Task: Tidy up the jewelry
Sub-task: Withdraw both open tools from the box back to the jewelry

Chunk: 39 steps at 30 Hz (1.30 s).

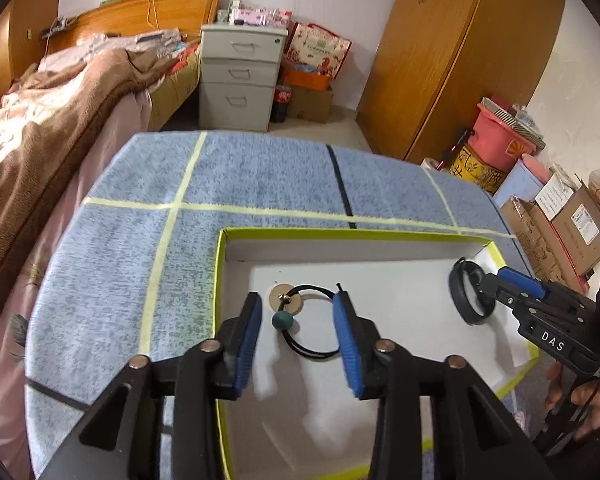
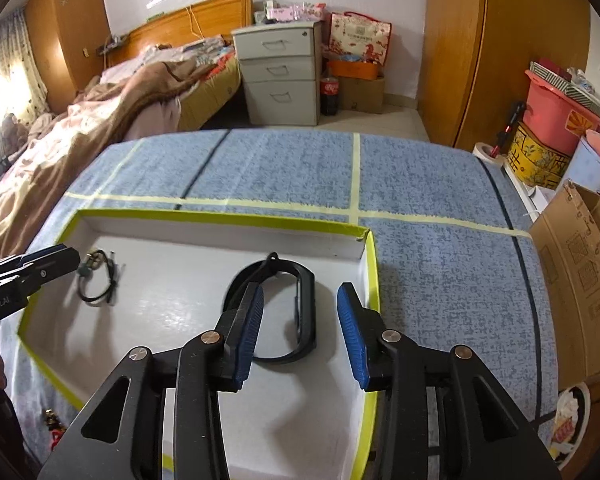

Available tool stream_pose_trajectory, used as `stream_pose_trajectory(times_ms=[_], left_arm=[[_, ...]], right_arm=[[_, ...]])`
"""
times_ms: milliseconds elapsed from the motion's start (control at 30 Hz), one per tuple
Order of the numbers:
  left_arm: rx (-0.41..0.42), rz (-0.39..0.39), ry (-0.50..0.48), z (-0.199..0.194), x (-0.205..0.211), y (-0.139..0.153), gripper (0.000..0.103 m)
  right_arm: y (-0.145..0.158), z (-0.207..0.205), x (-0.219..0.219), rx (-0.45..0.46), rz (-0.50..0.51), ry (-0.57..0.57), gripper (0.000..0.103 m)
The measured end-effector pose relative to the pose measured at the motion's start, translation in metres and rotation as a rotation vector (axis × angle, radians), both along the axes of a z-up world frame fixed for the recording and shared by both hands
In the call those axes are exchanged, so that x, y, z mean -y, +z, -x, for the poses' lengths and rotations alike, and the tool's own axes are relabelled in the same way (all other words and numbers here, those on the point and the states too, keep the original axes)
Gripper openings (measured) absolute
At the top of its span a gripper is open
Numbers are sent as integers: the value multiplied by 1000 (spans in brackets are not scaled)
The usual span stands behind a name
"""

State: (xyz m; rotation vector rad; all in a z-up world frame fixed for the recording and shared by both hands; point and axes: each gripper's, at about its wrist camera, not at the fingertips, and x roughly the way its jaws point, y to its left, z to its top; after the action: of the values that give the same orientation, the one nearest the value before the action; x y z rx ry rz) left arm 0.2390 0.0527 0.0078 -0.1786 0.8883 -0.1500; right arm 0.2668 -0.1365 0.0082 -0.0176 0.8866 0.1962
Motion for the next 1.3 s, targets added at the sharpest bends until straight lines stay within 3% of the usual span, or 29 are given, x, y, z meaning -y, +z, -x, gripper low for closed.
stream_pose_trajectory(times_ms=[267,633,1000,1100,1300], left_arm=[[68,0,-11,46,-1,25,47],[96,50,29,116,-21,25,48],[94,70,47,164,-30,13,48],[86,72,50,172,-32,8,48],[74,77,56,183,-36,1,48]], right_arm=[[20,39,-1,52,-40,26,40],[25,118,-4,78,-101,77,40],[1,173,-21,32,-133,148,40],[-9,180,-29,-14,-166,200,40],[-21,174,-38,-40,-145,178,40]])
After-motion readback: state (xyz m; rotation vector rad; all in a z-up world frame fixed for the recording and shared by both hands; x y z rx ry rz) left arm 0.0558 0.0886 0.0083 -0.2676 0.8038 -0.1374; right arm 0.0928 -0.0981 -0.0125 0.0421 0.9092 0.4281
